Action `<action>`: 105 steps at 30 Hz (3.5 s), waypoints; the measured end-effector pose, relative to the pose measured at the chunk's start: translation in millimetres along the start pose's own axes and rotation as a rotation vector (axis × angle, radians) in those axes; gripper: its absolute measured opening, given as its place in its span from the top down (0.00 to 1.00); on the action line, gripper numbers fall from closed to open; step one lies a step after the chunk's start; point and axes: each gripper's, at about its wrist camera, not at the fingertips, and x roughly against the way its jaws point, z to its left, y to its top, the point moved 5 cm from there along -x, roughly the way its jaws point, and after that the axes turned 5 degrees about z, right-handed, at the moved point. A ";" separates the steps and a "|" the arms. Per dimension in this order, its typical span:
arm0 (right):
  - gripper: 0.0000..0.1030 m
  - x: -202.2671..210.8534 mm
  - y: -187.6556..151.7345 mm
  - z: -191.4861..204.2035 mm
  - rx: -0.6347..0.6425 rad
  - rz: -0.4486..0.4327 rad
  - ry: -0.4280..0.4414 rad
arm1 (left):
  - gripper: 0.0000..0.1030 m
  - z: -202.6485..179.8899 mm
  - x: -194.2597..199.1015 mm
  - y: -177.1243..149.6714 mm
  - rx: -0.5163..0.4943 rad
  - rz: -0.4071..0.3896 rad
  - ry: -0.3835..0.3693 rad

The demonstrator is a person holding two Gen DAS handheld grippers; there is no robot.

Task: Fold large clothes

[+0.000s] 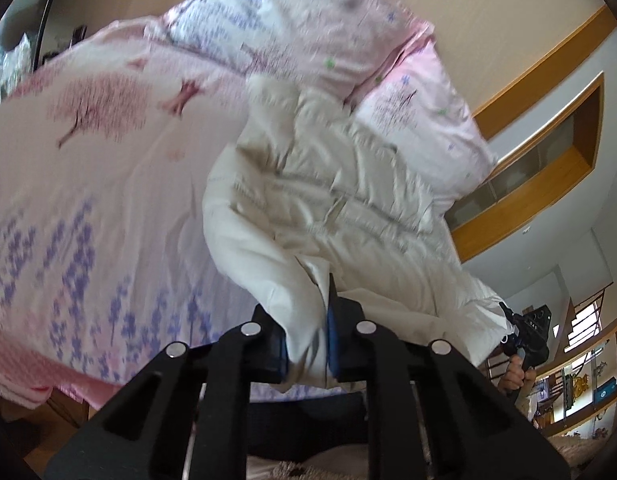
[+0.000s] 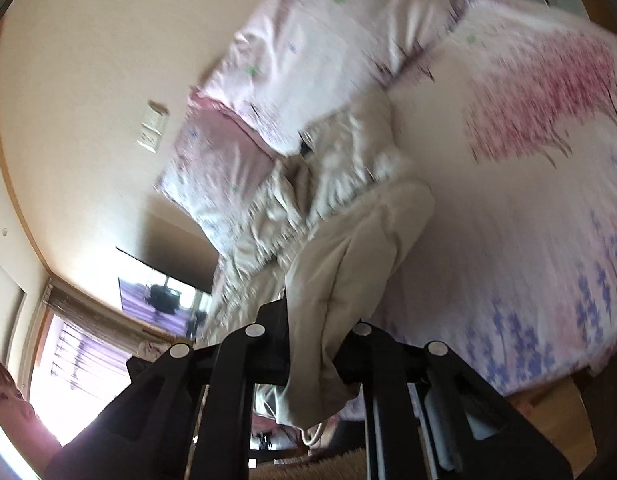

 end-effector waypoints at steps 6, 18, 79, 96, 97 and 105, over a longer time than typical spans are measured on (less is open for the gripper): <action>0.89 0.2 31.1 24.7 0.049 -0.114 0.028 | 0.85 -21.0 16.2 37.0 -0.047 -0.130 -0.005; 0.89 -30.8 104.1 71.9 0.157 -0.222 -0.015 | 0.85 -53.8 -3.5 134.4 -0.104 -0.243 0.113; 0.62 -287.6 119.6 118.5 0.610 0.085 -0.674 | 0.18 -109.3 -207.7 197.4 -0.370 0.019 0.433; 0.57 -334.8 147.9 59.4 0.460 0.344 -0.763 | 0.20 -58.6 -240.3 212.1 -0.221 0.133 0.531; 0.57 -335.0 148.9 58.6 0.459 0.352 -0.757 | 0.20 -57.7 -240.5 213.2 -0.216 0.132 0.531; 0.62 -264.5 157.6 73.6 0.459 0.197 -0.625 | 0.23 -89.1 -199.3 197.2 -0.272 0.030 0.411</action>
